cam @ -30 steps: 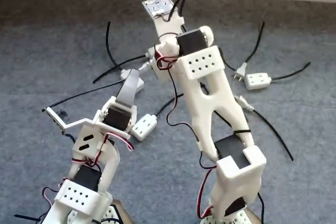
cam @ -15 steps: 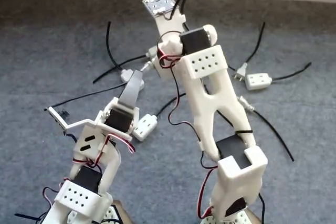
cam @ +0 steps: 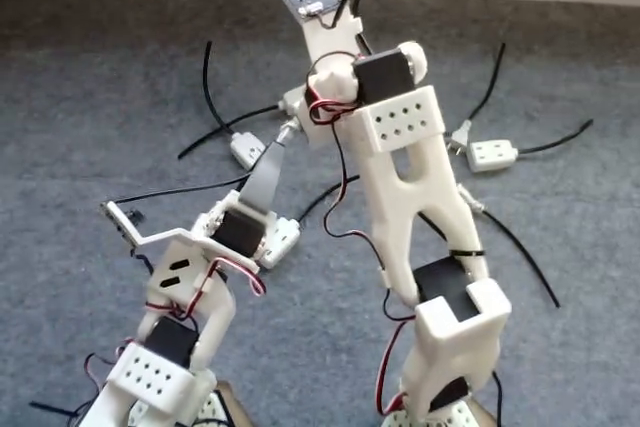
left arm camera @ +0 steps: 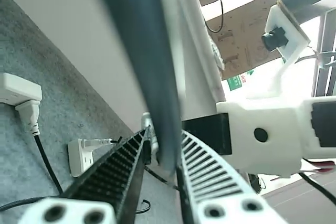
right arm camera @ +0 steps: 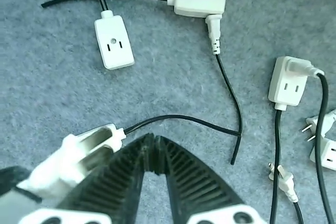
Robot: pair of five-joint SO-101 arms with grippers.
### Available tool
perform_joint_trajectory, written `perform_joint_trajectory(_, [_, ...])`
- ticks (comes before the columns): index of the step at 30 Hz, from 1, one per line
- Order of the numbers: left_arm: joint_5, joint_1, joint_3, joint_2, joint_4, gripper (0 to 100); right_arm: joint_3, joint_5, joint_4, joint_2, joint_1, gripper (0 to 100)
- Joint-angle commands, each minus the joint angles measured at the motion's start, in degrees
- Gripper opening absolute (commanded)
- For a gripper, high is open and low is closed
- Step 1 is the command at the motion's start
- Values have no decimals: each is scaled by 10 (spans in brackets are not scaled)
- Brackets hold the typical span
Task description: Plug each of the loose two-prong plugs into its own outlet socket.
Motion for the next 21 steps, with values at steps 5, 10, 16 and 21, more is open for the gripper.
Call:
perform_joint_trajectory(5, [-3,-44,-2,-3,1,8,-29,4,22,-23,102,8])
perform_joint_trajectory(10, [-4,-92,-64,3,75,8,0,4,22,-89,167,8])
perform_joint_trajectory(16, [-54,-99,-196,3,325,8,134,37,22,-204,247,8])
perform_joint_trajectory(21, [-60,-99,-235,3,410,8,279,37,21,-292,312,8])
